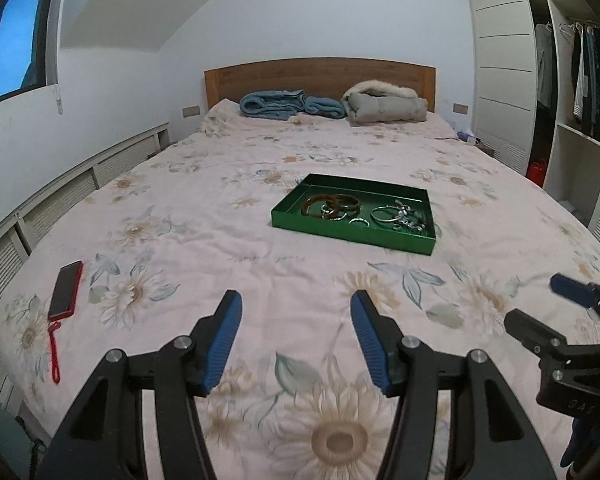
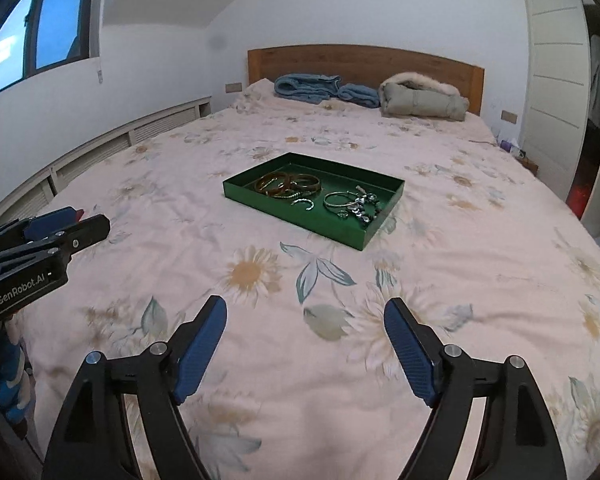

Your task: Organize jewelry

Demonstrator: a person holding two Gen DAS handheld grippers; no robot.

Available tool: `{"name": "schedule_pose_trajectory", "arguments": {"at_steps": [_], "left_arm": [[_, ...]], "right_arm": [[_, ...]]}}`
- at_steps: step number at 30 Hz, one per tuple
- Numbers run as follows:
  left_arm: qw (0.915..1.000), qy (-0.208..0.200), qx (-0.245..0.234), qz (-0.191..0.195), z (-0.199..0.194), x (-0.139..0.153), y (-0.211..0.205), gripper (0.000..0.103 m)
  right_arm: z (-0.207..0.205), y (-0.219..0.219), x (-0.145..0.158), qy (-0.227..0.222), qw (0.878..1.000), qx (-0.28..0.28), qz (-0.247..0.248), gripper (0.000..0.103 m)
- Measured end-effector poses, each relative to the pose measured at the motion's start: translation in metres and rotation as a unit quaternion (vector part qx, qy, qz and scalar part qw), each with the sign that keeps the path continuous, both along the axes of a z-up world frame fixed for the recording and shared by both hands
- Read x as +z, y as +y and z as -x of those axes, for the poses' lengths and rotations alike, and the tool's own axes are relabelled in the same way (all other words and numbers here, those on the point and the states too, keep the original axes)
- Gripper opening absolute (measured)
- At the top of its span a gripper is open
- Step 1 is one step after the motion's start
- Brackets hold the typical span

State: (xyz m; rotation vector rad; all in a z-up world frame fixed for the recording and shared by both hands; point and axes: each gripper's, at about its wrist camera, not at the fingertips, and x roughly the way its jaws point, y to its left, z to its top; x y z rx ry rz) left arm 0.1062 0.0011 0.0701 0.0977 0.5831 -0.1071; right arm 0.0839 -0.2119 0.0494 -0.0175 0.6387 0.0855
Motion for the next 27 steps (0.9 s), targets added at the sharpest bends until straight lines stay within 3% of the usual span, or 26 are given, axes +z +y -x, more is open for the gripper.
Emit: {"name": "schedule_pose_trajectory", "arguments": {"at_steps": [2,6,8,27], "left_arm": [[1.0,-0.004,0.003,-0.006,0.011,0.0,0.001,0.055],[0.9999,-0.008,0.011,-0.01,0.027,0.003,0.005,0.055],[0.9998,-0.01,0.012,-0.01,0.035,0.004,0.007,0.055],[0.9985,-0.04,0.037,-0.01,0.076,0.01,0.028,0.055]], "right_arm": [[0.012,0.001,0.005,-0.01,1.0,-0.004,0.007,0.092],[0.03,0.002,0.01,-0.022,1.0,-0.009,0.01,0.095],[0.036,0.001,0.011,-0.023,1.0,-0.013,0.009,0.102],[0.077,0.006,0.01,-0.049,0.997,-0.051,0.025,0.103]]}}
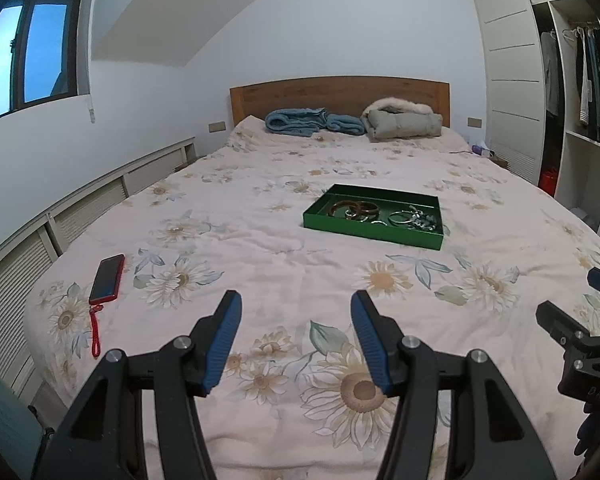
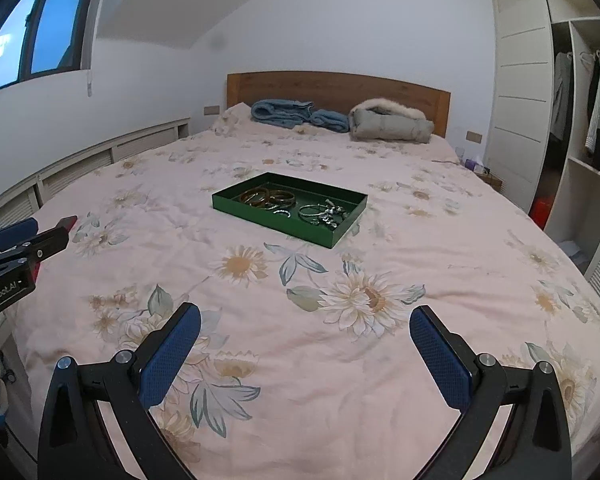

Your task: Organize jewelry

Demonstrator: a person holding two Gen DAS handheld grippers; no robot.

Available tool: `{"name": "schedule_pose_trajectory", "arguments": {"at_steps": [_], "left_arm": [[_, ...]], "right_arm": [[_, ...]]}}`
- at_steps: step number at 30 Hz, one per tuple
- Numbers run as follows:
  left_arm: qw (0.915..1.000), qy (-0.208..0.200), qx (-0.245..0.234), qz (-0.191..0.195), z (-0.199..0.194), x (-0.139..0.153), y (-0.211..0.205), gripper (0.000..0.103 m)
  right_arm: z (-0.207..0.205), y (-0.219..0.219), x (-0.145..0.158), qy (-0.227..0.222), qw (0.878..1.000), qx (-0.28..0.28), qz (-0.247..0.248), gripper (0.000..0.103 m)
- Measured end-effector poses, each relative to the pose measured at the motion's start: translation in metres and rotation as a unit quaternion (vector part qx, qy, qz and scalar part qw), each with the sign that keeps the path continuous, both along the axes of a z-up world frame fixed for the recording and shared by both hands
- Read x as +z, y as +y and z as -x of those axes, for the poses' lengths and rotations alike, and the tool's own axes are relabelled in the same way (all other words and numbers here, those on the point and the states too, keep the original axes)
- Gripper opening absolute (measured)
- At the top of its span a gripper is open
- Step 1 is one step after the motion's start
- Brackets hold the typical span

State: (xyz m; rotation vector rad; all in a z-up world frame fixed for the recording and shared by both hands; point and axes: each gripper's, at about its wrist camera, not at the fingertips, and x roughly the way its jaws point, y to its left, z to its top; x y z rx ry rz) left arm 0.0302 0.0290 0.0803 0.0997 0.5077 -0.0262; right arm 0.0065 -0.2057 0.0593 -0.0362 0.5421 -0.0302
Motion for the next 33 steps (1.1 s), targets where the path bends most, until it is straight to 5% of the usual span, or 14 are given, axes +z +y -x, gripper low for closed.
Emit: {"name": "schedule_pose_trajectory", "arguments": {"at_steps": [6,33], "left_arm": [[0.9999,-0.008,0.01,0.005,0.007,0.001,0.004,0.063],[0.9999,-0.006,0.014,-0.004,0.008,-0.009,0.007,0.064]], "right_arm": [[0.006,-0.002,-0.001,-0.001,1.0,-0.013,0.002,0.103],[0.004,-0.017,-0.019,0.009,0.999,-0.04,0.005,0.103]]}}
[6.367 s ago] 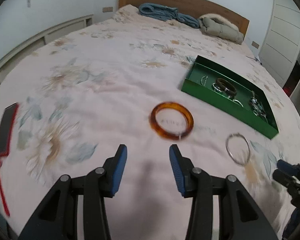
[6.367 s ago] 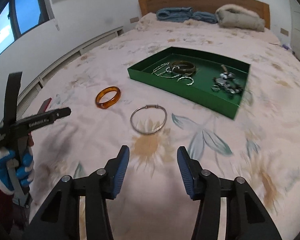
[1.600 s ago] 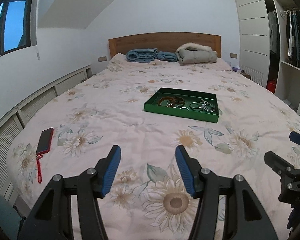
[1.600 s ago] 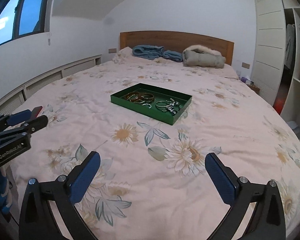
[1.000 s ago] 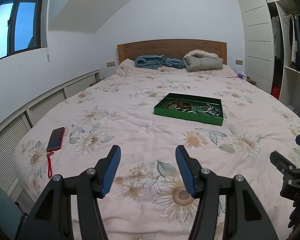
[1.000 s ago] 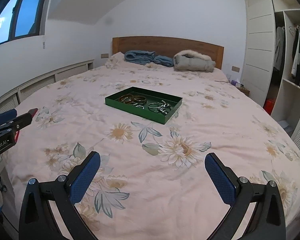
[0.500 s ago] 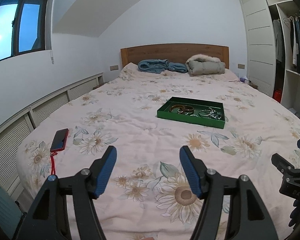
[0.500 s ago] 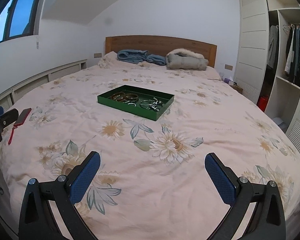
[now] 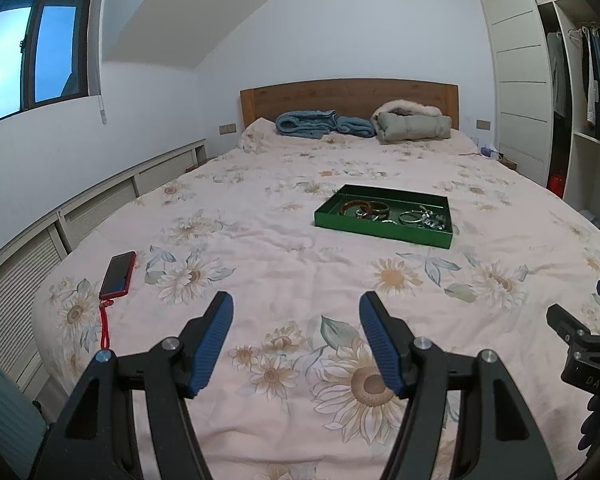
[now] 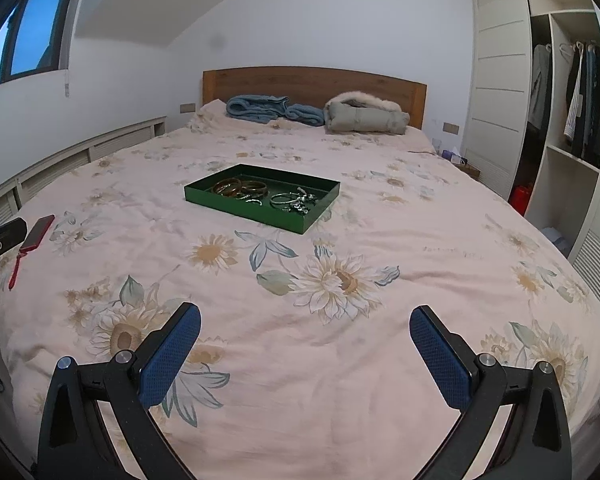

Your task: Organize jewelry

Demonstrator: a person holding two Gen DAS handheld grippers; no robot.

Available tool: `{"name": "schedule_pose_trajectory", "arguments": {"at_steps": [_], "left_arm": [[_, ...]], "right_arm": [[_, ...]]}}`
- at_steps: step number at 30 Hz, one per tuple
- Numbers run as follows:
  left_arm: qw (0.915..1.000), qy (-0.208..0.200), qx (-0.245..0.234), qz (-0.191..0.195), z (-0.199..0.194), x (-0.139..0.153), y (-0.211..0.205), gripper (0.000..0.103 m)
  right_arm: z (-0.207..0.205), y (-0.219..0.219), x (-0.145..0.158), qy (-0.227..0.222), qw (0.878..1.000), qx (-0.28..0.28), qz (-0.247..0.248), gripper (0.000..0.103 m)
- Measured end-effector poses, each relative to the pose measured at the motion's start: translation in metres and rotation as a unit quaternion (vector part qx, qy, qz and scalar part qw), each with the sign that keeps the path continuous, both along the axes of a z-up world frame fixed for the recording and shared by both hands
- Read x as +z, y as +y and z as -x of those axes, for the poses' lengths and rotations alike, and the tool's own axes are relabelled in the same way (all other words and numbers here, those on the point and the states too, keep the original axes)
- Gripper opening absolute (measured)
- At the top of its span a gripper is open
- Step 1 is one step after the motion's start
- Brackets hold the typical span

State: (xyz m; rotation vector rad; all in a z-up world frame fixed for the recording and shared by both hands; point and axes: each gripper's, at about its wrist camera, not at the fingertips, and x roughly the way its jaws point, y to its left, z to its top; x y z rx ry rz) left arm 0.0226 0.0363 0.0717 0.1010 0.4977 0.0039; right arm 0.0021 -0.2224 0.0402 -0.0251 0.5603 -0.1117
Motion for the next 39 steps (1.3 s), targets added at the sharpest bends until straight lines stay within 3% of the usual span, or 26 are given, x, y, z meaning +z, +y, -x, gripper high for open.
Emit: {"name": "schedule_pose_trajectory", "arguments": {"at_steps": [39], "left_arm": [[0.9992,0.039,-0.009,-0.009,-0.02,-0.022,-0.006,0.064]], "right_arm": [[-0.014,-0.003,-0.02,0.023,1.0,-0.004,0.0,0.103]]}}
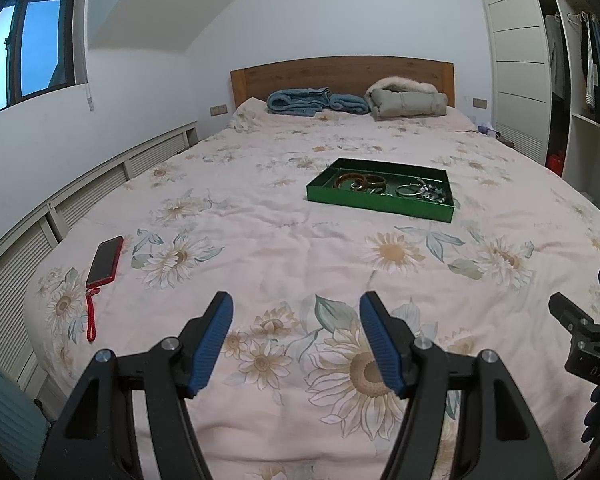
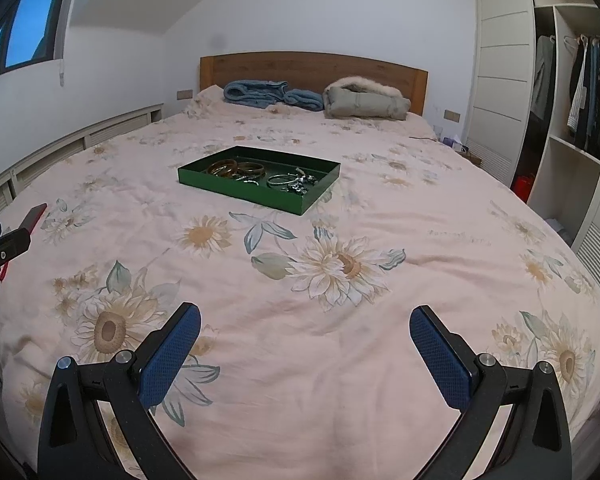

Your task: Organize jewelry

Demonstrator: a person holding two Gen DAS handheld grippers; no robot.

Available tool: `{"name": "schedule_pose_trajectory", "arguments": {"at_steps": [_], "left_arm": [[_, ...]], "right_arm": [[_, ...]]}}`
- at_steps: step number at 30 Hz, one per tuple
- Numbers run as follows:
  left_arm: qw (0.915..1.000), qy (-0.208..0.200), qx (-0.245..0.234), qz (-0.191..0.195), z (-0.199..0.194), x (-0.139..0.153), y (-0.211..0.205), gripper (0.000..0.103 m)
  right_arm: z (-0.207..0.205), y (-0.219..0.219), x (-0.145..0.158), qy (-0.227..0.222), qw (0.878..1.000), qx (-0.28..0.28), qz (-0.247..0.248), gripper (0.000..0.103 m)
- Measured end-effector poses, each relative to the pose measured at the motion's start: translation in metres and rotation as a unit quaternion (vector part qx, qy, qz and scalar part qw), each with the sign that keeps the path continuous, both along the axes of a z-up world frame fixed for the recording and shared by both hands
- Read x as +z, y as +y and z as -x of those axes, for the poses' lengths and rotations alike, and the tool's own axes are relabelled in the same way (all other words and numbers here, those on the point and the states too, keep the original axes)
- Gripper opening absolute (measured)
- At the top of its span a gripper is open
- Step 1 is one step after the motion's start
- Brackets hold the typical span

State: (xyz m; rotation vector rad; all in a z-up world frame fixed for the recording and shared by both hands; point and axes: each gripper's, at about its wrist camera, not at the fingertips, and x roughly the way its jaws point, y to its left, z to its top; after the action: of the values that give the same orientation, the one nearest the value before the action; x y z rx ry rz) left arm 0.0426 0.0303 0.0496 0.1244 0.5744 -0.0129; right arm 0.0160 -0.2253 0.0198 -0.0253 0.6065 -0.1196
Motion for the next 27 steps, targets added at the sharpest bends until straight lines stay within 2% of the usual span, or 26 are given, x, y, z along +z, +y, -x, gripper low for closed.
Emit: {"name": "schedule_pose_trajectory", "arguments": {"at_steps": [27], "left_arm": [[1.0,-0.002,-0.004,-0.003,0.0088,0.0048,-0.0021,0.064]], "right_arm": [[0.0078,-0.0017,0.0031,-0.003,1.0,-0.002,0.004,0.103]]}}
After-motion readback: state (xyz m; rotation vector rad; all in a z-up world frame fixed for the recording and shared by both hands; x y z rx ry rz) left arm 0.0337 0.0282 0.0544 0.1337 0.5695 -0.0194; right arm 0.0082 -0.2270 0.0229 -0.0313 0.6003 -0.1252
